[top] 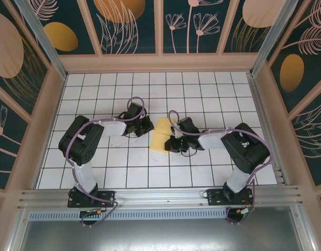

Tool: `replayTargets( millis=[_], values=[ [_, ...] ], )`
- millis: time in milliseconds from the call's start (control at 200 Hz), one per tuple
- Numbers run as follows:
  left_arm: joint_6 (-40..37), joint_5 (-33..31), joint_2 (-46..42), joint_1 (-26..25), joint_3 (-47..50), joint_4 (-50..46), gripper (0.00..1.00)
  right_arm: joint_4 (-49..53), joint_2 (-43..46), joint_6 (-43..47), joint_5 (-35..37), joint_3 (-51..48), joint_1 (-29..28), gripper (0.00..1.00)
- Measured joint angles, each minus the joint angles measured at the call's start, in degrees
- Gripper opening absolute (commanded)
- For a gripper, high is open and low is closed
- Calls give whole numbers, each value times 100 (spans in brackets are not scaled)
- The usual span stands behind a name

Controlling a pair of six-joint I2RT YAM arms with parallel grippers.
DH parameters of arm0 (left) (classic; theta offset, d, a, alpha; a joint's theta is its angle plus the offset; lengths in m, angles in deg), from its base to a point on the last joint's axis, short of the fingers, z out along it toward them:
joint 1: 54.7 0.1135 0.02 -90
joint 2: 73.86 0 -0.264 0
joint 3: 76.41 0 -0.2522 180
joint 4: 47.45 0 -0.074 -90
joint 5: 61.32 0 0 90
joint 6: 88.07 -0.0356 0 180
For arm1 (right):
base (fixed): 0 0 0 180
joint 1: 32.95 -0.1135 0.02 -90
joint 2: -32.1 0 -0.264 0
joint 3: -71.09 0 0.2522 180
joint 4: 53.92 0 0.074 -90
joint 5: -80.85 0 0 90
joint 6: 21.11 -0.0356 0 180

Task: Fold a paper plane with a square sheet of paper (pick it up from the middle)
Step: Fold the triangle a second time at the center of the table.

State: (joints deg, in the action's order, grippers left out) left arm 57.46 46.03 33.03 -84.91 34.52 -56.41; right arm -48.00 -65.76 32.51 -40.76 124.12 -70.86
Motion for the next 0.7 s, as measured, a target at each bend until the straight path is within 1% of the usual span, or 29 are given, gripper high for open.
replayTargets(
  millis=[110,205,280,360,475,555,701],
  values=[
    [0,79,-319,0,26,46,6,98,0,7,4,50,0,0],
    [33,356,-619,-15,162,289,4,157,0,9,4,72,0,0],
    [57,564,-649,-83,234,450,3,186,0,9,7,83,0,0],
    [90,782,-592,-245,345,573,2,186,0,9,7,83,0,0],
    [153,909,-380,-452,376,616,1,186,0,24,7,83,0,0],
    [168,890,-192,-503,376,612,0,186,0,24,7,83,0,0],
    [153,623,149,-485,278,428,0,188,0,24,13,81,0,0]
  ],
)
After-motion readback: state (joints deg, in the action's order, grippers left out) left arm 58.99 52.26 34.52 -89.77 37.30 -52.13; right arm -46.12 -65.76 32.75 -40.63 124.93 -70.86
